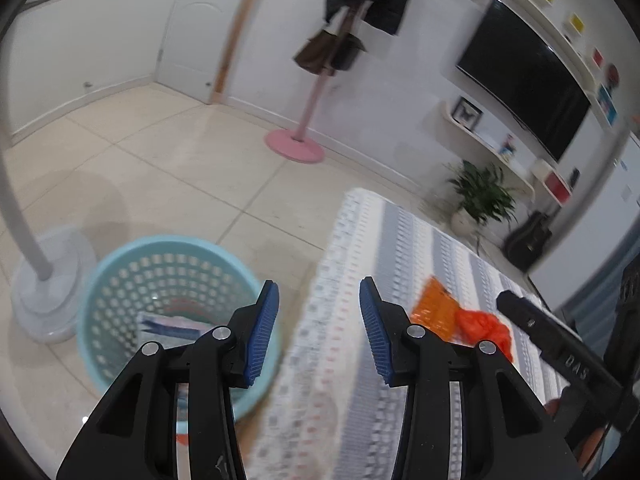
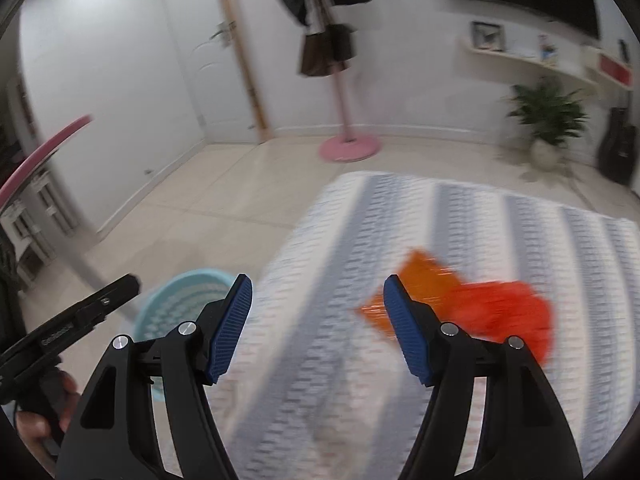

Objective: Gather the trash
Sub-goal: 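Move both open tools back toward the table, then grasp the orange packet with left tool while right tool grasps red plastic bag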

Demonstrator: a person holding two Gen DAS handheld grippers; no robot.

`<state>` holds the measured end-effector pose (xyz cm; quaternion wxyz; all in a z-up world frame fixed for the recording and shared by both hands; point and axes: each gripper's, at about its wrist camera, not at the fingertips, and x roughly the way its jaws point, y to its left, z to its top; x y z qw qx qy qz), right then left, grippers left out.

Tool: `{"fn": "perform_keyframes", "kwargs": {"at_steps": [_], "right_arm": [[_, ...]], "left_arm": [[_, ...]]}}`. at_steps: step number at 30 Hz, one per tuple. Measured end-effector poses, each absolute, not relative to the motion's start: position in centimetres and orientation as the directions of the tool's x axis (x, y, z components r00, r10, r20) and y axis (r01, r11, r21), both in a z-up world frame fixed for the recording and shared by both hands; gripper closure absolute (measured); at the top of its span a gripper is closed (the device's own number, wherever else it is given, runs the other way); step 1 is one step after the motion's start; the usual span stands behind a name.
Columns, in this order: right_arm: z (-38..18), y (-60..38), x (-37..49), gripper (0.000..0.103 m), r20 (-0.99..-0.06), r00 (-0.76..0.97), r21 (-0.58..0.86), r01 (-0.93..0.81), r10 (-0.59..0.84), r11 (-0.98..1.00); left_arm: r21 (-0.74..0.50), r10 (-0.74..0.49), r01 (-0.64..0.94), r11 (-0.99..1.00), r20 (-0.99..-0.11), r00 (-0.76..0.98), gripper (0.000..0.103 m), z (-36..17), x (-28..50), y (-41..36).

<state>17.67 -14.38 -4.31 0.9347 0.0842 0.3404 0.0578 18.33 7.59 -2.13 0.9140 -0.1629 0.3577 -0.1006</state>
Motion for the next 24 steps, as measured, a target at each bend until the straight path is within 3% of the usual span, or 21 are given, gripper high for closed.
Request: {"fn": "perform_keyframes", "kwargs": {"at_steps": [6,11,17,22,24], "right_arm": [[-5.2,-21.4,16.4,0.038,-0.637,0.771,0.129,0.090,0.013,0.988],[-8.7,-25.4,16.9,0.038,-0.702,0.710,0.081,0.150,-0.051,0.985],[-12.9,-27.9,18.3,0.038,-0.752,0.656,0.085,0.182,-0.057,0.980],[-14.6,-28.4,18.6,0.038,-0.755,0.655,0.112,0.174,-0.030,0.978],[-14.7,-28.5,18.6,0.045,-0.754,0.656,0.097,0.166,-0.036,0.981]], "left_arm": [[-0.354,-0.359,0.158,0.922,-0.624,0.694,0.062,-2.8,19.0,1.5],[-0.341,-0.397,0.218,0.914,-0.648,0.651,0.062,-4.2,19.9,-3.3],[-0.221,-0.385,0.333,0.916,-0.712,0.587,0.062,-7.1,21.6,-9.0],[-0.174,-0.380,0.397,0.901,-0.755,0.534,0.054,-10.1,23.5,-11.3],[-0.163,-0.384,0.423,0.891,-0.768,0.513,0.053,-11.2,24.1,-12.0]]}}
